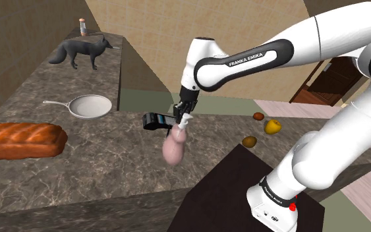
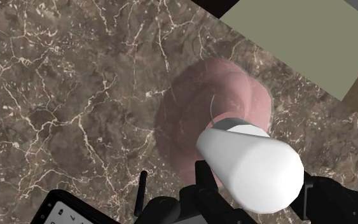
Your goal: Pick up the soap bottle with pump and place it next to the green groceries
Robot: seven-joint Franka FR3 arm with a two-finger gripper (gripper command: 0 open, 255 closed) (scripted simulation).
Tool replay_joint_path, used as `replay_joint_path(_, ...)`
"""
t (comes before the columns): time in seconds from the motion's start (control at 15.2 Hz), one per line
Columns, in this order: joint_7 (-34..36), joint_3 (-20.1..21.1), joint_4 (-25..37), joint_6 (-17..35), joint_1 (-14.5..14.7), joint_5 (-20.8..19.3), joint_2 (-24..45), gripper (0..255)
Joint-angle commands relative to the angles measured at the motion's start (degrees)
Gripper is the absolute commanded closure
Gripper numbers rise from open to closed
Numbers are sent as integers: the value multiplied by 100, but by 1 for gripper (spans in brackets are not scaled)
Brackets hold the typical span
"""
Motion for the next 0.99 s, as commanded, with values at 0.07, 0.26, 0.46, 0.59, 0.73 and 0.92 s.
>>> replay_joint_path(0.07, -12, -12, 116, -246, -5, 15, -136, 255)
replay_joint_path(0.26, -16, -21, 236, -485, -7, 28, -256, 255)
replay_joint_path(0.46, -18, -31, 366, -724, -9, 37, -365, 255)
replay_joint_path(0.59, -18, -37, 460, -882, -10, 42, -431, 255)
replay_joint_path(0.73, -18, -44, 557, -1039, -12, 46, -491, 255)
replay_joint_path(0.92, -15, -54, 713, -1275, -14, 50, -572, 255)
